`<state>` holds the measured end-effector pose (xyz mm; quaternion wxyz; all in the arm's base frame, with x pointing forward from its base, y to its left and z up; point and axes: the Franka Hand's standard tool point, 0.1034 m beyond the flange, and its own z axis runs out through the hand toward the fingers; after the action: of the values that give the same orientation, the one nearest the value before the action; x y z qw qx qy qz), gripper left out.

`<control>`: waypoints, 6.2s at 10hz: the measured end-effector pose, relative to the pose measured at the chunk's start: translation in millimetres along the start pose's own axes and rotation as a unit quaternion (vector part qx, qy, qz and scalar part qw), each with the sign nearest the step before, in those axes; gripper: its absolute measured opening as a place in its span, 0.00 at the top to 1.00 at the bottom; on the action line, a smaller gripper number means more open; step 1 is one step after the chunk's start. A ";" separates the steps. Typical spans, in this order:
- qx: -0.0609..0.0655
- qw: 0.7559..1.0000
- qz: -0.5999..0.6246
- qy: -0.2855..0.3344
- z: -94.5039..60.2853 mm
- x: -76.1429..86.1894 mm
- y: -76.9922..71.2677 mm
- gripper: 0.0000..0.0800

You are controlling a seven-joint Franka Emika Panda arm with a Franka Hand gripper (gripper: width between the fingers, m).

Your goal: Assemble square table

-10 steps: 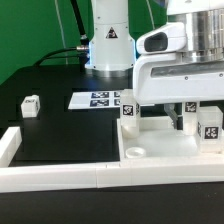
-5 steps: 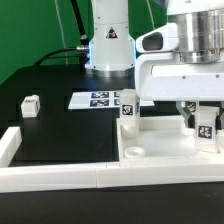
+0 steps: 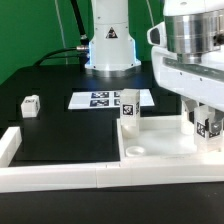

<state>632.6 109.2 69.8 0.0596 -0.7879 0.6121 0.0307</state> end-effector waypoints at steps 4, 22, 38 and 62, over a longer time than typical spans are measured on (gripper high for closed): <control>0.004 0.970 0.240 -0.021 2.7 -4.4 1.4 0.64; -0.006 0.955 -0.294 0.048 5.4 -8.8 -2.7 0.64; 0.002 0.947 0.320 0.001 5.3 -3.7 3.6 0.26; 0.034 0.953 -0.299 0.028 -73.2 113.4 96.6 0.19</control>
Offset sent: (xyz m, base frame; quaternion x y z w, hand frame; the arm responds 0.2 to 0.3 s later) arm -0.0099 0.0078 -0.0046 -0.0473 0.0587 0.1936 0.9782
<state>565.4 -33.0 123.1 0.0762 -0.9330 0.3502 -0.0316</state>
